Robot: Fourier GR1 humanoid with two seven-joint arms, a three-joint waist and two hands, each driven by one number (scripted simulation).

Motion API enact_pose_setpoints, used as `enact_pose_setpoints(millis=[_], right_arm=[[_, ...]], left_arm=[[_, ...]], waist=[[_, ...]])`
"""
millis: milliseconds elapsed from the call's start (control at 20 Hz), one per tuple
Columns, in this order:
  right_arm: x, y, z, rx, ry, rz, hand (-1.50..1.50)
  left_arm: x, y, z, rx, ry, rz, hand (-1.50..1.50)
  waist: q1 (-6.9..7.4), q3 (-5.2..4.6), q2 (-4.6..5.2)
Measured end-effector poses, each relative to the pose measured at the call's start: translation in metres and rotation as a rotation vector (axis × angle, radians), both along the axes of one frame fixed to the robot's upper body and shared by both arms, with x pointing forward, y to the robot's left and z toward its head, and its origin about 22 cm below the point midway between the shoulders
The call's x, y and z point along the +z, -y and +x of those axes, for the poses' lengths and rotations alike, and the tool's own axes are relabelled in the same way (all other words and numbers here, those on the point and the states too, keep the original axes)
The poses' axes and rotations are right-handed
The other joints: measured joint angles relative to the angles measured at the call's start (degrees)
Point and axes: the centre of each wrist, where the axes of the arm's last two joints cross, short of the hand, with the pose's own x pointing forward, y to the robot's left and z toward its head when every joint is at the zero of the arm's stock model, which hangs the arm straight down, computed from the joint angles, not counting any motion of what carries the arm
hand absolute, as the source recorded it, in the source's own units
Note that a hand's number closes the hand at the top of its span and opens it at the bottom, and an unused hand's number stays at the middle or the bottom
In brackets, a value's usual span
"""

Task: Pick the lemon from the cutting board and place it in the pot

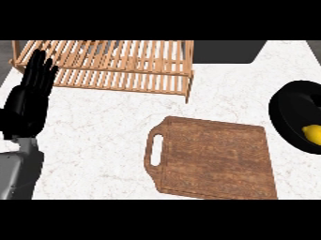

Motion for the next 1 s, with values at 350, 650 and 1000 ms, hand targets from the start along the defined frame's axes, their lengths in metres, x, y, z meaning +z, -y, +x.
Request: enact_pose_setpoints(millis=[350,650,1000], right_arm=[[0.017,-0.005,-0.008,-0.049,0.290,0.033,-1.50],[0.023,0.008,-0.040,-0.098,0.473,0.031,-1.50],[0.019,0.013,-0.108,-0.139,0.608,0.003,-1.50]], left_arm=[[-0.002,-0.001,-0.003,0.006,-0.007,0.000,0.00],[-0.006,0.003,-0.004,0.010,-0.005,-0.002,0.00],[-0.006,-0.005,-0.006,0.017,-0.005,-0.003,0.00]], waist=[[-0.49,-0.04,-0.20],[-0.71,-0.05,-0.26],[-0.99,-0.05,-0.31]])
